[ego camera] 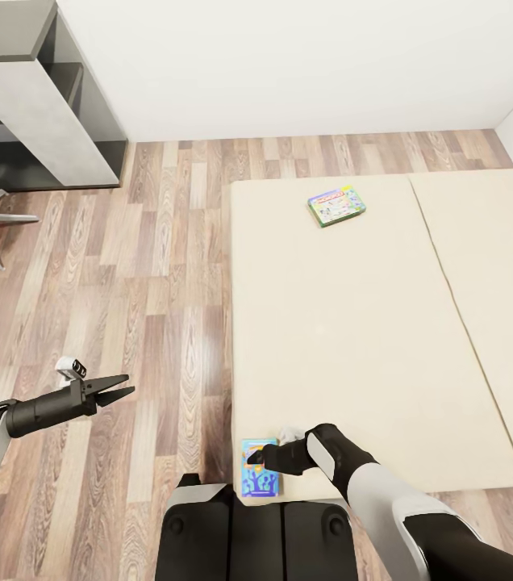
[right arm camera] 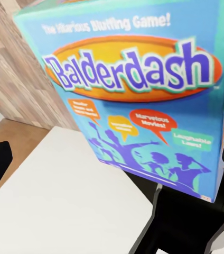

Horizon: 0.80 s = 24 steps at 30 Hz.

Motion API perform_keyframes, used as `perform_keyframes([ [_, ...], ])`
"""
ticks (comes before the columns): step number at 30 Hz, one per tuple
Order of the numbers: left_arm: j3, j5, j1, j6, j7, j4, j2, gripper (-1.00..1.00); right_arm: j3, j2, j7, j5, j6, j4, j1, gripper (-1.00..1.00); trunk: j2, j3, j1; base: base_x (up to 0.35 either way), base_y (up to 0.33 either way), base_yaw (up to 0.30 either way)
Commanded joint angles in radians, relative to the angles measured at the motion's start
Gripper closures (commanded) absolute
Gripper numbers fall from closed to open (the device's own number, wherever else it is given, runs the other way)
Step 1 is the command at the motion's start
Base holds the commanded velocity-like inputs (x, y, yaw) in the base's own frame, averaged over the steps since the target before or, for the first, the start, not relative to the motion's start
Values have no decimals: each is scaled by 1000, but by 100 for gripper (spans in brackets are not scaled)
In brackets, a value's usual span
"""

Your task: Put all the toys in the child's room - the three board games (two on the bed and one on the table), the two jigsaw puzzles on the table, and the tennis ball on the table - inside the toy box on the table in the child's room.

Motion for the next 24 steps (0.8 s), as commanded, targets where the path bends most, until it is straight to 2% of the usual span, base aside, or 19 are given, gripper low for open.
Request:
perform_keyframes([
  [1,0,1,0,11,-3,0,0,-100,2,0,-2,-8,6,-1,0,-100,-1,-1,1,0,81,0],
  [24,0,1,0,11,-3,0,0,-100,2,0,-2,-7,5,-1,0,-100,-1,-1,1,0,26,0],
])
